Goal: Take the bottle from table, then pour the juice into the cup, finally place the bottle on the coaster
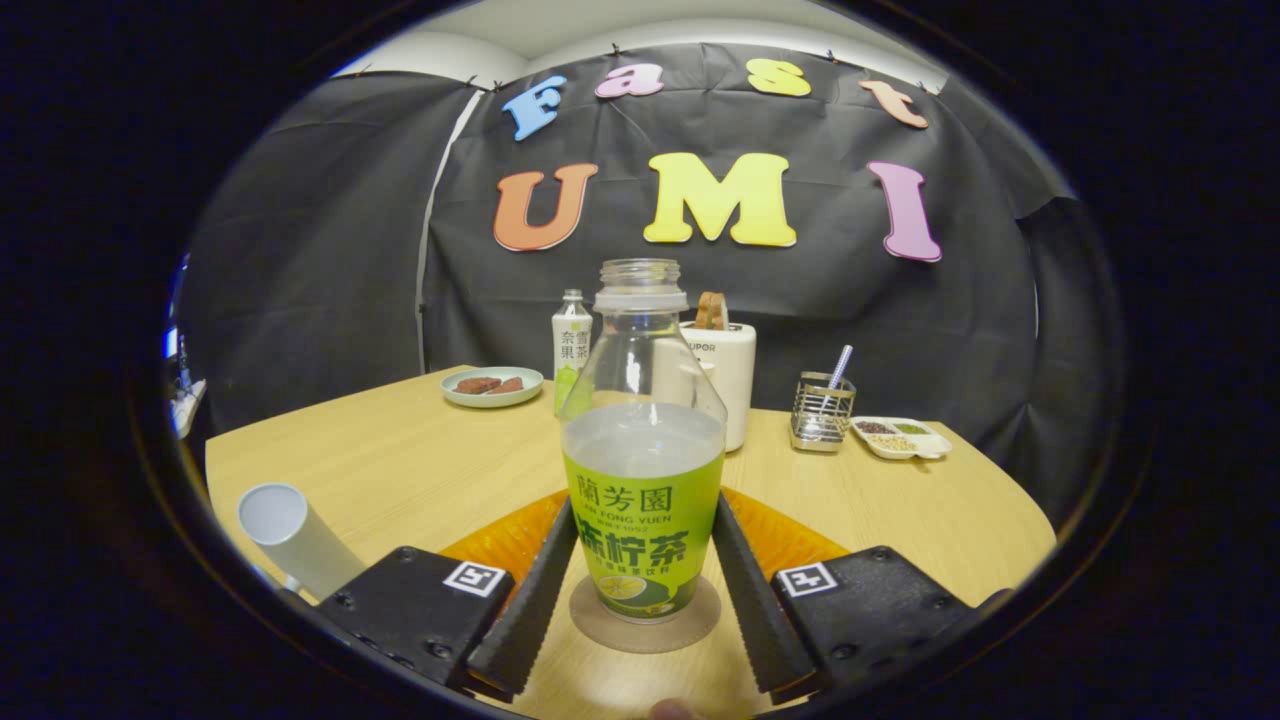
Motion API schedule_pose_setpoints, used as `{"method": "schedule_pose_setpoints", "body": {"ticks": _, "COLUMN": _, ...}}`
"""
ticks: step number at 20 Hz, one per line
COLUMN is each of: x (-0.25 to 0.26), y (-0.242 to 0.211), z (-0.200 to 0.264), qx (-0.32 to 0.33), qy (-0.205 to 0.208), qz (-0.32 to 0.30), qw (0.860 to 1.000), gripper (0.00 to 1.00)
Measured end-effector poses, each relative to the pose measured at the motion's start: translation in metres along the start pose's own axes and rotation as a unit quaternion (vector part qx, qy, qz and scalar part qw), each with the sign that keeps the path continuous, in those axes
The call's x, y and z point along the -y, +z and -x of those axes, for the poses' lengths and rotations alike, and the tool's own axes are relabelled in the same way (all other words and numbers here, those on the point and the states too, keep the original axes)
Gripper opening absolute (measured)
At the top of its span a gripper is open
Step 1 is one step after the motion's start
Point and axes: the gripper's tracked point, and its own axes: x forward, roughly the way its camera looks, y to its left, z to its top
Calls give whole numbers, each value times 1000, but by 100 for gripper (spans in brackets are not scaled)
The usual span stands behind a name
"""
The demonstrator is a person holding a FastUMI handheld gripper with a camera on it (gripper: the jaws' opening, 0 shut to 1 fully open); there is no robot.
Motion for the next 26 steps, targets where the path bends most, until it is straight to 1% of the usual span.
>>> {"method": "schedule_pose_setpoints", "body": {"ticks": 2, "x": 0, "y": -1, "z": 2, "qx": -1, "qy": 1, "qz": -2, "qw": 1000, "gripper": 92}}
{"method": "schedule_pose_setpoints", "body": {"ticks": 6, "x": 1, "y": 3, "z": 6, "qx": 6, "qy": -5, "qz": -5, "qw": 1000, "gripper": 100}}
{"method": "schedule_pose_setpoints", "body": {"ticks": 9, "x": 4, "y": 7, "z": 14, "qx": 12, "qy": -14, "qz": -14, "qw": 1000, "gripper": 100}}
{"method": "schedule_pose_setpoints", "body": {"ticks": 14, "x": 4, "y": 18, "z": 46, "qx": 34, "qy": -40, "qz": -32, "qw": 998, "gripper": 100}}
{"method": "schedule_pose_setpoints", "body": {"ticks": 17, "x": 0, "y": 26, "z": 76, "qx": 49, "qy": -61, "qz": -43, "qw": 996, "gripper": 100}}
{"method": "schedule_pose_setpoints", "body": {"ticks": 20, "x": -8, "y": 30, "z": 107, "qx": 59, "qy": -87, "qz": -41, "qw": 994, "gripper": 100}}
{"method": "schedule_pose_setpoints", "body": {"ticks": 24, "x": -22, "y": 40, "z": 149, "qx": 81, "qy": -101, "qz": -52, "qw": 990, "gripper": 100}}
{"method": "schedule_pose_setpoints", "body": {"ticks": 26, "x": -29, "y": 46, "z": 166, "qx": 90, "qy": -111, "qz": -35, "qw": 989, "gripper": 100}}
